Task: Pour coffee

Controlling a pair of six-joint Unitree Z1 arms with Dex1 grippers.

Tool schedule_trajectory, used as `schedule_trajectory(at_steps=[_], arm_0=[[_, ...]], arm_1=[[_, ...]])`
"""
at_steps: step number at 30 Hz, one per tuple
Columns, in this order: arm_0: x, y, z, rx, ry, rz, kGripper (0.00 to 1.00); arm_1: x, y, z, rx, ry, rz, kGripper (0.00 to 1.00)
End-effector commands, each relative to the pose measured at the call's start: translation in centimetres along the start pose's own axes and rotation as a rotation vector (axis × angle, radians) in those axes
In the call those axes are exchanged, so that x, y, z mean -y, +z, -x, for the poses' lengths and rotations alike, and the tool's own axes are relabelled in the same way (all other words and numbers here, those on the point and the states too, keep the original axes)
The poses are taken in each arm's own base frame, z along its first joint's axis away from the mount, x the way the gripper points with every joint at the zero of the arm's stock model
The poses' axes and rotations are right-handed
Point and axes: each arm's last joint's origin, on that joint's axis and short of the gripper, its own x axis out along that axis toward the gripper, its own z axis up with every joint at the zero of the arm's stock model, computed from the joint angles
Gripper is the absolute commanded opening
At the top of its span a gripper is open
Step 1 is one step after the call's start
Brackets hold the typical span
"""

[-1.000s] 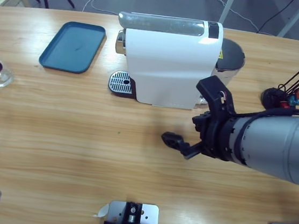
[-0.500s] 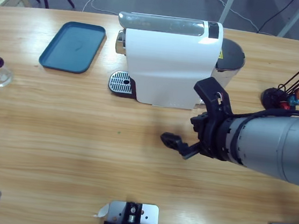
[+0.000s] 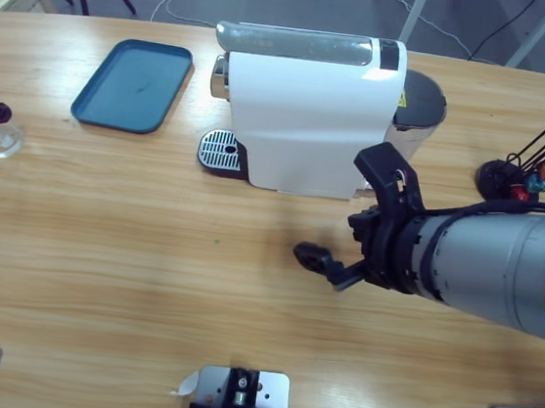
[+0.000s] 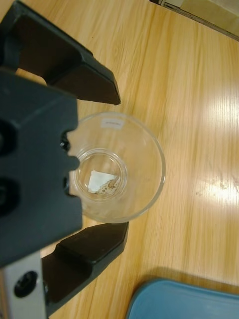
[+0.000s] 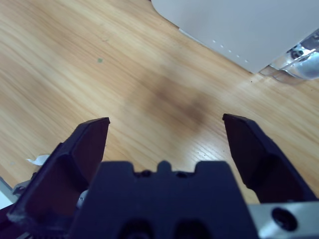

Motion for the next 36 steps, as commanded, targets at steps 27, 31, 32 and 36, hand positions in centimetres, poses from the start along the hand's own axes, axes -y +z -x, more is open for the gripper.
schedule_trajectory(at_steps=[27,31,32,36], arm_0=[[3.3,4.4,8.1,0.165,-0.831,-0.347,0.000],[5.9,5.8,7.5,0.184,-0.888,-0.560,0.000],[6.3,6.1,7.1,0.193,-0.901,-0.592,0.000],[7.9,6.0,4.4,0.205,-0.947,-0.770,0.000]], arm_1=[[5.1,-3.3,12.2,0.132,-0.093,0.137,1.000],[7.4,-5.7,13.3,0.112,-0.139,0.112,1.000],[7.8,-6.0,13.6,0.116,-0.150,0.098,1.000],[8.6,-6.4,14.5,0.140,-0.164,0.064,1.000]])
